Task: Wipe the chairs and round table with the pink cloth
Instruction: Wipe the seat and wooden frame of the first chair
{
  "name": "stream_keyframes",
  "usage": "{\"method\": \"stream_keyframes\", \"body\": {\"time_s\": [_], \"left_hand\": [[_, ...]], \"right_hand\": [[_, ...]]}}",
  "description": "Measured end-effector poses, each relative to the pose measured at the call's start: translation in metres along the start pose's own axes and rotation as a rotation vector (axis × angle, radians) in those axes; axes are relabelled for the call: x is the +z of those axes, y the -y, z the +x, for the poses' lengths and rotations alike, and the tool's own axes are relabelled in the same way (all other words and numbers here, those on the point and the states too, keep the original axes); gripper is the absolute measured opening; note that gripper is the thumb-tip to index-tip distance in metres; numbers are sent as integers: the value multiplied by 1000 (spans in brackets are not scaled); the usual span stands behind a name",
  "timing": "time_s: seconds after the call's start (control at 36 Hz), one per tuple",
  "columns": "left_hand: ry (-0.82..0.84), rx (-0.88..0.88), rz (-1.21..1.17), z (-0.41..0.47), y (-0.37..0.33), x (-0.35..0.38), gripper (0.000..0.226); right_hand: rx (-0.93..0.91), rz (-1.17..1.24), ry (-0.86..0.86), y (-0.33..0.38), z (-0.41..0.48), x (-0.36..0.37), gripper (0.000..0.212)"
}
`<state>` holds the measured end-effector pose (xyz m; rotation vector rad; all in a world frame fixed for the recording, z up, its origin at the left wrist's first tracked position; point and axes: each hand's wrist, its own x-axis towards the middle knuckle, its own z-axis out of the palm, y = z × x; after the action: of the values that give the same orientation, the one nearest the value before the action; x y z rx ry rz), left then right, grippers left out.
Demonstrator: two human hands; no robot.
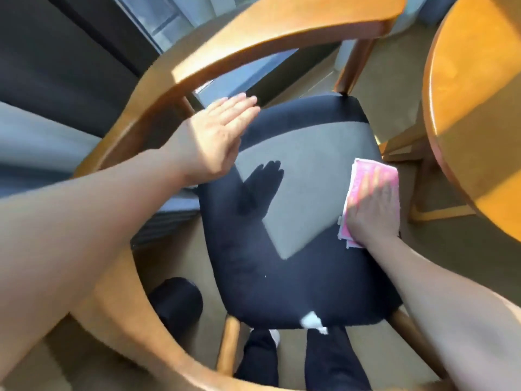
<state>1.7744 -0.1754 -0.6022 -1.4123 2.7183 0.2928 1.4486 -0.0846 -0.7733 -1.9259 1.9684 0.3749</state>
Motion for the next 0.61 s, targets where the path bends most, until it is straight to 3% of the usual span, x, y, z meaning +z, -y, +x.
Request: {"method": "stream_keyframes", "body": {"time_s": [0.14,0.31,0.39,0.47,0.53,0.61], "left_hand": [[60,-114,-36,-67,-22,-22,49],[-80,-276,-131,-168,-61,-48,37],[-93,-324,-143,-204,-86,-43,38],[-172,-351,-167,-225,-107,-36,36],[-249,-371,-187,-237,-118,-31,36],[-333,-400,-189,-257,-140,-22,34]], "right_hand": [[-446,-287,55,42,-11,17,80],[-488,-447,176,62,-25,11,124],[-618,-504,202,81,-44,16,128],[-631,-419,174,93,-54,22,130],[-675,-393,141,96,-58,24,119],[-785,-246,115,99,-68,34,71]]}}
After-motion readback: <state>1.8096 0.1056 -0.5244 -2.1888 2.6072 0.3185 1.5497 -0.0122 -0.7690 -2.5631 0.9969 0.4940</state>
